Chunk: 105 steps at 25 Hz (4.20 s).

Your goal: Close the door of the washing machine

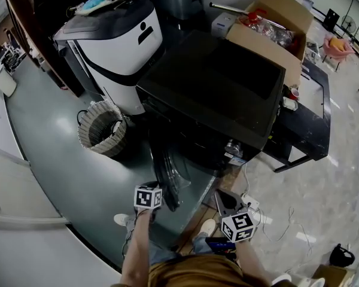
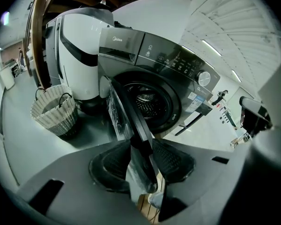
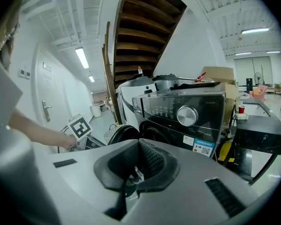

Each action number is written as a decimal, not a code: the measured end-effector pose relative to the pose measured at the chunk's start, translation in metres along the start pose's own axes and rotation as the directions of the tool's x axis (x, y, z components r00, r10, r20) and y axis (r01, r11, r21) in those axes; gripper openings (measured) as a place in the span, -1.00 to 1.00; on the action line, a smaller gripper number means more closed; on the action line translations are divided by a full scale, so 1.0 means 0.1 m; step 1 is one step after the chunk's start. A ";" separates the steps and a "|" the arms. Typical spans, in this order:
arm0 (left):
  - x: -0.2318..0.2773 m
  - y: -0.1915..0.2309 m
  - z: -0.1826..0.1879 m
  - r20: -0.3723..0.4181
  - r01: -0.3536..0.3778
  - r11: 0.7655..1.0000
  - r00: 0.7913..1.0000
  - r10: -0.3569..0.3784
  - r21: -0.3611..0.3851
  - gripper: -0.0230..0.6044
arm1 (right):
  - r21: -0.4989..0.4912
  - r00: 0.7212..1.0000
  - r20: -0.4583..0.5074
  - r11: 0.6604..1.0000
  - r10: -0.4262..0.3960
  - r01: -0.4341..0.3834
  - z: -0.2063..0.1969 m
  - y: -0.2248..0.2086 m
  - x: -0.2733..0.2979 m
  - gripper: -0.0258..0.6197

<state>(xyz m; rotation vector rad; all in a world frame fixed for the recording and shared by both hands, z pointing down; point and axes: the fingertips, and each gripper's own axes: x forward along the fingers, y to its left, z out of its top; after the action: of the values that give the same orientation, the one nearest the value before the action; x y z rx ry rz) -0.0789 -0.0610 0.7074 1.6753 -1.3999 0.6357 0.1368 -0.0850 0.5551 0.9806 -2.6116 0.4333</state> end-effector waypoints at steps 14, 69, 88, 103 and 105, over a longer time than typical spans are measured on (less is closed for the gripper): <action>0.21 -0.38 0.18 -0.006 0.017 1.000 1.000 -0.017 0.003 -0.38 | 0.034 0.999 0.019 0.998 -0.045 0.045 -0.01 -0.40 -0.25 -0.89; 1.11 -1.33 1.18 0.042 0.149 0.985 0.987 -0.154 0.090 -0.41 | 0.076 0.974 -0.011 0.971 -0.228 0.228 -0.15 -1.38 -0.71 -0.89; 1.34 -1.40 1.38 0.048 0.169 0.986 0.984 -0.169 0.009 -0.37 | 0.098 0.968 -0.021 0.963 -0.250 0.251 -0.15 -1.60 -0.58 -0.89; 0.72 -1.56 1.52 0.197 0.096 0.983 0.972 -0.127 0.160 -0.62 | 0.054 0.965 0.089 0.968 -0.248 0.244 0.28 -1.21 -0.60 -0.89; 0.53 -1.58 1.55 0.247 0.076 0.980 0.961 -0.121 0.186 -0.69 | 0.049 0.962 0.106 0.967 -0.252 0.248 0.32 -1.15 -0.62 -0.88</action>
<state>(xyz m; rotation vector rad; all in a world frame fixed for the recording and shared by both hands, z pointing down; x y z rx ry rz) 0.0658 -0.2165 0.6257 2.0132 -1.4627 0.5092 0.2531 -0.1444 0.5213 1.3632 -2.5358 0.3711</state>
